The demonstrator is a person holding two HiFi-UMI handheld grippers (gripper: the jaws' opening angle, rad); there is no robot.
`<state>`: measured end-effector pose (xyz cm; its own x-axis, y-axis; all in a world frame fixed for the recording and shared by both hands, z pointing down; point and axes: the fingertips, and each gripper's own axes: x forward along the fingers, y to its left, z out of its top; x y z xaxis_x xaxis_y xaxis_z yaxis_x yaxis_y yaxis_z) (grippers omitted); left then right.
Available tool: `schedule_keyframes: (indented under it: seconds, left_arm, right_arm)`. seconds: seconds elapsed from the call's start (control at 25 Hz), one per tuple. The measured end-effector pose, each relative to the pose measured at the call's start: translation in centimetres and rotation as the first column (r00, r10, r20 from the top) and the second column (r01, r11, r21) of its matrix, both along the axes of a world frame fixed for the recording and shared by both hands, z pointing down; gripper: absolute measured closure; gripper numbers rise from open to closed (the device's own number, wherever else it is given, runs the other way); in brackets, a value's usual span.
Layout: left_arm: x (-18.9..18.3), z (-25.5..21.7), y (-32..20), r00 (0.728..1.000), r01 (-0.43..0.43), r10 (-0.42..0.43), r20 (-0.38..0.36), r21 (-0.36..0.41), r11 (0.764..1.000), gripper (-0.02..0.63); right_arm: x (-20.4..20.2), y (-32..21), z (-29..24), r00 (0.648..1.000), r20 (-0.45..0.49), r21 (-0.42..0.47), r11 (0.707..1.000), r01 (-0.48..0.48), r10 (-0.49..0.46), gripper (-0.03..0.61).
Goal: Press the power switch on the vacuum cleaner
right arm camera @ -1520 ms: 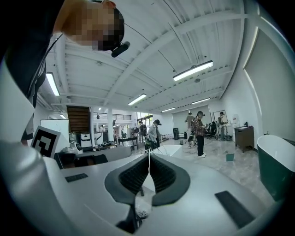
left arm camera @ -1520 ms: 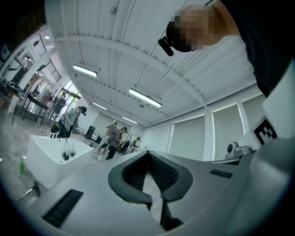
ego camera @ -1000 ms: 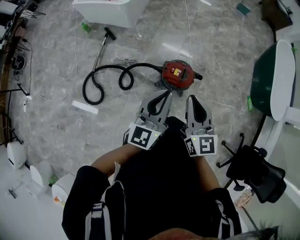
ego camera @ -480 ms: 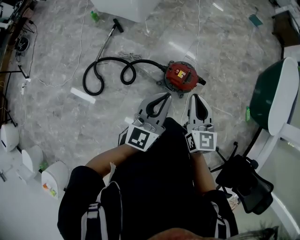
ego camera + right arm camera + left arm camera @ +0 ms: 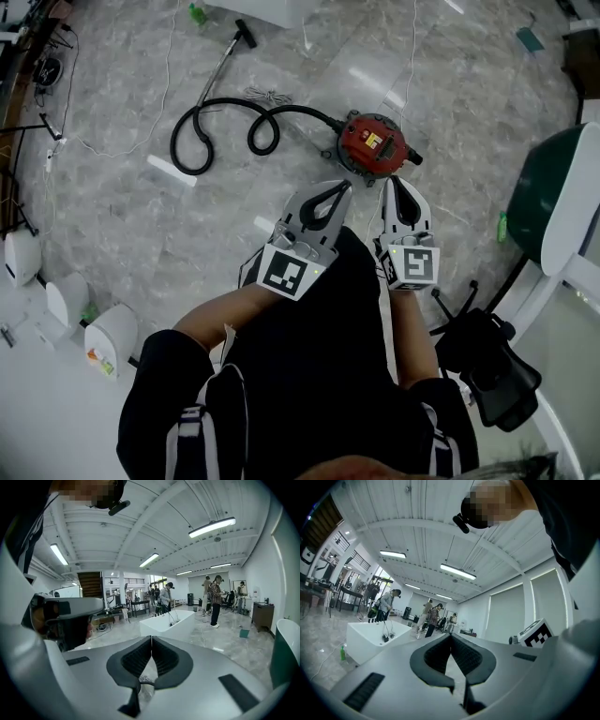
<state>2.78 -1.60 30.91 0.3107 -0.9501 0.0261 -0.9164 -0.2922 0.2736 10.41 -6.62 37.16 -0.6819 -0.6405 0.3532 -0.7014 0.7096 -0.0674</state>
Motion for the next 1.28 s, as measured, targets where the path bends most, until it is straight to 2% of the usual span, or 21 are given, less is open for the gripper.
schedule_keyframes:
  seconds: [0.28,0.48,0.68,1.0,1.16,1.28]
  left_arm:
    - [0.2,0.7,-1.2,1.0,0.012,-0.013,-0.012,-0.021,1.0,0.595]
    - [-0.3,1.0,-1.5,0.999,0.043,-0.043,-0.013,-0.04,0.998,0.595]
    - [-0.3,2.4,-1.4,0.998,0.063,-0.063,-0.001,-0.065,0.996,0.595]
    - [-1.6,5.2,-1.7,0.995,0.102,-0.103,-0.003,-0.118,0.988,0.595]
    - [-0.6,6.3,-3.0,0.996,0.066,-0.073,-0.047,-0.131,0.989,0.595]
    - [0.2,6.3,-3.9,0.999,0.034,-0.037,-0.03,-0.11,0.993,0.595]
  right_arm:
    - [1.2,-2.7,3.6,0.997,-0.07,-0.042,0.999,-0.023,0.02,0.558]
    - [1.4,-4.4,6.2,0.993,-0.114,-0.057,0.998,0.016,-0.023,0.558]
    - [1.0,-5.6,9.7,0.985,-0.166,-0.133,0.991,0.033,-0.055,0.558]
    - [-0.2,-7.4,16.3,0.943,-0.296,-0.176,0.979,0.104,-0.154,0.558]
    - [-0.2,-8.9,20.2,0.918,-0.346,-0.196,0.972,0.132,-0.195,0.558]
    - [0.1,-9.4,23.8,0.891,-0.39,-0.238,0.96,0.147,-0.233,0.558]
